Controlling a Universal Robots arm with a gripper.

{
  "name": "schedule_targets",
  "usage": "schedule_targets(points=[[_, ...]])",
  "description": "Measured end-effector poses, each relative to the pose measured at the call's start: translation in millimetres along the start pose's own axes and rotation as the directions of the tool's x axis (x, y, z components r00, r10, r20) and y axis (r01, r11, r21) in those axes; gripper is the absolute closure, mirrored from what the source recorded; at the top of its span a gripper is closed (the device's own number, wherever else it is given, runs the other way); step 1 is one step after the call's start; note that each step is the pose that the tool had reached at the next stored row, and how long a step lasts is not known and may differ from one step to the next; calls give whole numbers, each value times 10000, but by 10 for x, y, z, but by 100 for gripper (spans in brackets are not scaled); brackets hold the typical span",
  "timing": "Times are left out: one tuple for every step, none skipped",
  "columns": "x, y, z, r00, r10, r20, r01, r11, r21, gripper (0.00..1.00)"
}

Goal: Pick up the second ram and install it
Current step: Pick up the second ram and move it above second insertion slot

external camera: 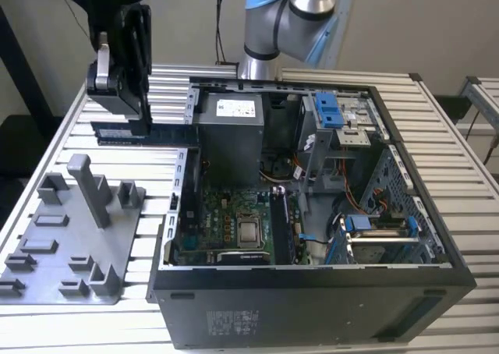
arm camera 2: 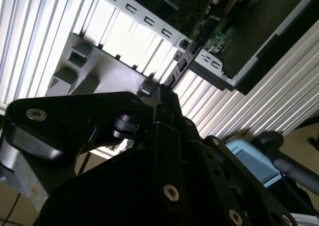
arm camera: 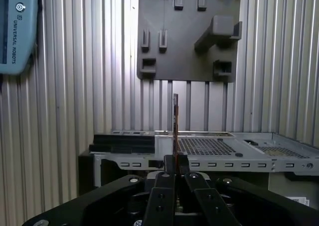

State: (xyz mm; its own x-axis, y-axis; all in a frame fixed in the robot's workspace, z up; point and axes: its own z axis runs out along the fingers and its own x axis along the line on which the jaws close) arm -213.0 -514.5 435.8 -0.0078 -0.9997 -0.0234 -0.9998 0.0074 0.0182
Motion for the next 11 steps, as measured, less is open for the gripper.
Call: schedule_targets(points=[[0, -45, -1, 10000, 0, -1, 0, 10000, 0, 87], [-1, -90, -1, 10000, -1, 0, 1, 10000, 0, 87], [-2, -137, -2, 10000, -1, 1, 1, 10000, 0, 87], [-2, -182, -3, 10000, -1, 0, 1, 10000, 0, 87], [-3, -228, -4, 10000, 0, 0, 0, 10000, 0, 87], [-3, -274, -5, 10000, -2, 0, 2, 10000, 0, 87], [-4, -318, -6, 10000, -3, -1, 3, 10000, 0, 87], [-5, -362, -7, 10000, -2, -1, 2, 10000, 0, 87], [-6, -408, -8, 10000, -2, -1, 2, 10000, -1, 87], [-8, -456, -8, 10000, -1, 1, 1, 10000, 0, 87], [-9, -500, -9, 10000, -2, 0, 2, 10000, 1, 87]])
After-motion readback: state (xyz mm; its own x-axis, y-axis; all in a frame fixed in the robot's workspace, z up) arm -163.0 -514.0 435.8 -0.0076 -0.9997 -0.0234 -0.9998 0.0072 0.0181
